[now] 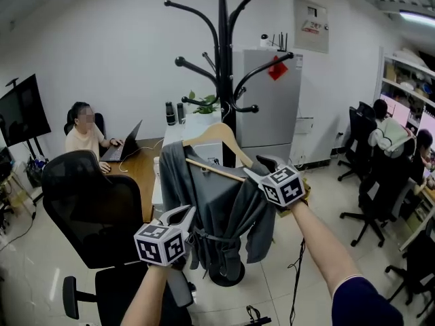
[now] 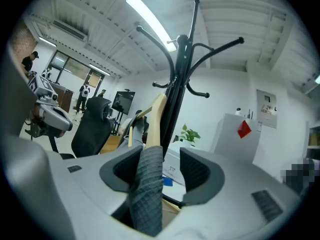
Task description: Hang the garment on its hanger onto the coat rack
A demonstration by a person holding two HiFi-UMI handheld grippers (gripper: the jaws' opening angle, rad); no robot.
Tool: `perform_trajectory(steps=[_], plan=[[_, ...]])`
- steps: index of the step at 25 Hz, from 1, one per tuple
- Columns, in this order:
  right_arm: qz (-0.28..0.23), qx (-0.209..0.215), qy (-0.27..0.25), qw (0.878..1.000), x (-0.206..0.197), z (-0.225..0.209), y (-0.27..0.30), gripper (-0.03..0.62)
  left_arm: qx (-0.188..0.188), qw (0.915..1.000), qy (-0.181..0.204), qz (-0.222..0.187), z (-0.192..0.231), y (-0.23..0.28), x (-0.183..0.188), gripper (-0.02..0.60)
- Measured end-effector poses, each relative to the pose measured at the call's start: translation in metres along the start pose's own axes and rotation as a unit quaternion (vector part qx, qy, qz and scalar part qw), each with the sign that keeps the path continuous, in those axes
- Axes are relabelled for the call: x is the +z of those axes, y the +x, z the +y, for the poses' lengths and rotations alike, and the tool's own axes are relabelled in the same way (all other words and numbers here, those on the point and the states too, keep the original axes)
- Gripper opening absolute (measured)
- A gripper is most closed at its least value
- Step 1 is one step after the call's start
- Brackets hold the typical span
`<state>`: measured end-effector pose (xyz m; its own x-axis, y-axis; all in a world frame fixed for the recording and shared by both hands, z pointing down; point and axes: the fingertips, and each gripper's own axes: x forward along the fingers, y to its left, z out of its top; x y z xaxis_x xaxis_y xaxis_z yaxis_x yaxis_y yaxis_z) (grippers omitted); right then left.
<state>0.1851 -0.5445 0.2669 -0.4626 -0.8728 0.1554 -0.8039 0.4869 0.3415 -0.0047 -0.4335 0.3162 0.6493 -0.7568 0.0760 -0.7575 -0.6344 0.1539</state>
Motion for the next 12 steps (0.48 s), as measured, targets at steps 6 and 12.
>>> perform_trajectory(steps=[6,12], plan=[[-0.046,-0.036,-0.036,0.998,0.016,0.02,-0.061,0.245,-0.015,0.9998,0.001,0.009,-0.022,-0.005,-0.017,0.0],[-0.076,-0.012,-0.008,0.997,0.004,0.081,-0.11,0.217,-0.034,0.9989,0.019,0.026,-0.049,-0.008,-0.042,0.0]])
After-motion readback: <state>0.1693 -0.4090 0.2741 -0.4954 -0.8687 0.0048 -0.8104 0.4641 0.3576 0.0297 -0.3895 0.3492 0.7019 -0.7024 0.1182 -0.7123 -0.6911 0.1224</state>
